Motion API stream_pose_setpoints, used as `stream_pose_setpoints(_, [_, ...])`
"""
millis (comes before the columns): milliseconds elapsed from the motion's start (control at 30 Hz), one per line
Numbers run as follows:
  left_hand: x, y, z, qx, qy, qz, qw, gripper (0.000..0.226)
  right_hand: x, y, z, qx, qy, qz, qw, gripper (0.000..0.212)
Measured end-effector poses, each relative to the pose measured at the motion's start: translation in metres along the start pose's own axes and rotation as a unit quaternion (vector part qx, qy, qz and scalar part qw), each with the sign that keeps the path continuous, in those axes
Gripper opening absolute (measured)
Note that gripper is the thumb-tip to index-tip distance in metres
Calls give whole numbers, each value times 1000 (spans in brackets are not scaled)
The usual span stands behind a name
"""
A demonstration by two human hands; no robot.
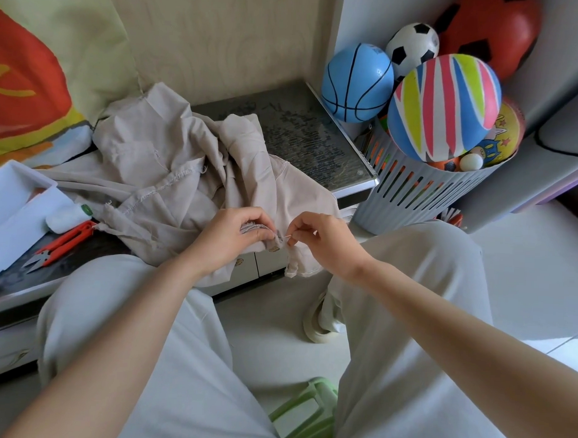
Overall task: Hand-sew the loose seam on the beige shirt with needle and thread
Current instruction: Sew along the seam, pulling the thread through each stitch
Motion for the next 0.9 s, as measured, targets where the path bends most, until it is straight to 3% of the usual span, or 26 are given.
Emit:
stream_pose_setpoints(267, [-2,0,-1,11,10,46,999,17,-5,6,4,-37,-8,4,999,15])
stream_pose_setpoints(433, [-3,0,1,28,12,49,998,24,-4,8,6,-13,31,57,998,17])
stream_pose_setpoints(733, [-6,1,2,15,15,44,999,17,-1,5,13,60,73,127,987,14])
stream_pose_setpoints(900, [-5,0,2,13,20,44,999,14,-5,4,14,52,78,190,977,14])
Point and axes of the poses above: each hand's wrist, its own z-axis towards the middle knuckle, its own y-axis out of the palm, x = y × z, the point moved 3 cm from there along z, towards the middle knuckle, and after that the axes turned 1 degree about x, right-handed, at the moved point
